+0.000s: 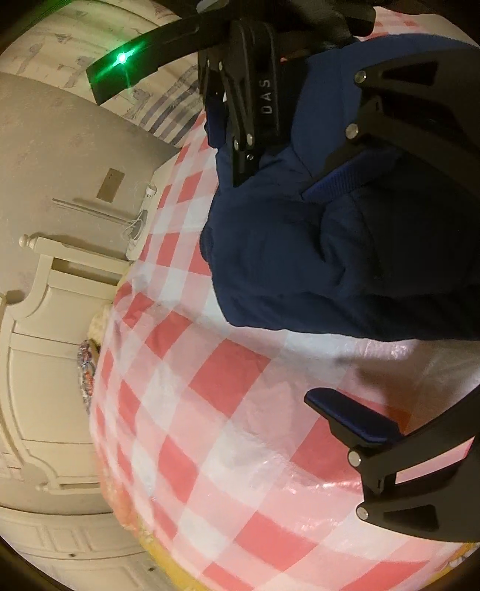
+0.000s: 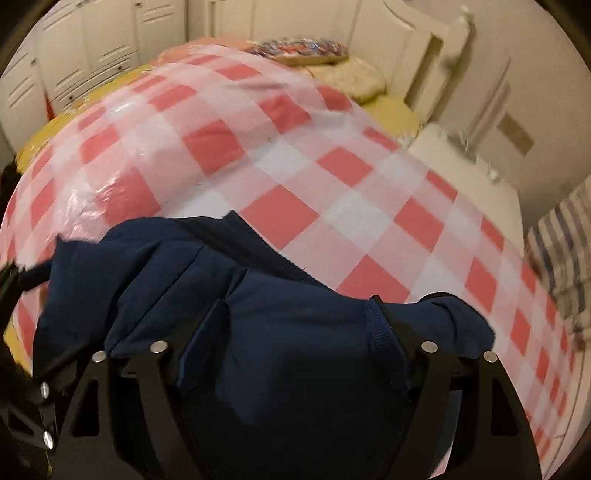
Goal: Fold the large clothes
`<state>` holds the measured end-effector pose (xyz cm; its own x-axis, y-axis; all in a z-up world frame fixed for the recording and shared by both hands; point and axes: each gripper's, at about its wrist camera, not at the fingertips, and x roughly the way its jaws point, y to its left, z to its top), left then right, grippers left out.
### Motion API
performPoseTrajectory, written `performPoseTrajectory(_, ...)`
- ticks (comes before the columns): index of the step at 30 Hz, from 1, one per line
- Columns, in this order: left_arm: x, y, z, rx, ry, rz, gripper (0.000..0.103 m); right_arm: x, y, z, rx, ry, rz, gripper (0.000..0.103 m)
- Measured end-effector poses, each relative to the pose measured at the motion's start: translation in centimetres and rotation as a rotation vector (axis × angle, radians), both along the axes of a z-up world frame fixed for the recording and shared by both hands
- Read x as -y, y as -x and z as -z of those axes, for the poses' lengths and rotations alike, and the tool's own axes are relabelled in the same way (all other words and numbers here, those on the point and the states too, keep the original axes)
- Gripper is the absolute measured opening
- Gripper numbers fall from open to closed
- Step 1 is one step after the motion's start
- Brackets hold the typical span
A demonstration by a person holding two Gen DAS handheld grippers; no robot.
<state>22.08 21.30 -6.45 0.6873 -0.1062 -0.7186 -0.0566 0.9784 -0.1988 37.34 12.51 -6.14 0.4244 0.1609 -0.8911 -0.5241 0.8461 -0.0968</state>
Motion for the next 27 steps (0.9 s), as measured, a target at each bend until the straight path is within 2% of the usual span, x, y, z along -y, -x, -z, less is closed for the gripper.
performPoseTrajectory(4, -0.3, 0.3, 0.2, 0.005, 0.034, 0.011, 0.1, -0.2, 0.4, -1.5, 0.021, 0.014, -0.013, 0.076)
performPoseTrajectory(5, -0.4, 0.3, 0.2, 0.007, 0.037, 0.011, 0.1, -0.2, 0.7, -2.4, 0.044, -0.013, -0.015, 0.076)
performPoseTrajectory(7, -0.3, 0.3, 0.2, 0.006, 0.037, 0.01, 0.1, -0.5, 1.3, -4.2, 0.074, -0.13, -0.029, 0.077)
performPoseTrajectory(8, -0.2, 0.3, 0.2, 0.006, 0.033, 0.008, 0.101, -1.2, 1.5, -4.0, 0.07, -0.13, -0.047, 0.077)
performPoseTrajectory(9, -0.2, 0.3, 0.3, 0.005, 0.031, 0.008, 0.101, -2.1, 1.5, -3.3, 0.061, -0.084, -0.068, 0.078)
performPoseTrajectory(11, -0.1, 0.3, 0.4, -0.008, 0.015, 0.005, 0.101, -4.5, 1.8, -0.4, 0.035, 0.072, -0.123, 0.08)
performPoseTrajectory(13, -0.4, 0.4, 0.4, -0.014, 0.025, 0.003, 0.101, -4.8, 1.2, 0.0, 0.024, 0.08, -0.089, 0.087)
performPoseTrajectory(15, -0.5, 0.7, 0.4, -0.018, 0.037, 0.012, 0.101, -4.3, 1.1, -0.4, 0.01, 0.061, -0.083, 0.088)
performPoseTrajectory(18, -0.6, 1.1, 0.1, -0.01, 0.044, 0.033, 0.101, -2.7, 1.8, -2.1, 0.034, -0.022, -0.083, 0.088)
performPoseTrajectory(22, -1.6, 1.0, 0.7, -0.02, 0.126, 0.076, 0.101, 2.2, 4.3, -5.1, 0.122, -0.163, -0.026, 0.088)
performPoseTrajectory(24, -1.8, 0.7, 1.1, -0.029, 0.16, 0.099, 0.101, 5.3, 5.8, -5.5, 0.149, -0.192, 0.033, 0.088)
performPoseTrajectory(27, -1.9, 0.4, 1.4, -0.024, 0.178, 0.134, 0.101, 9.2, 7.4, -4.2, 0.128, -0.222, 0.111, 0.088)
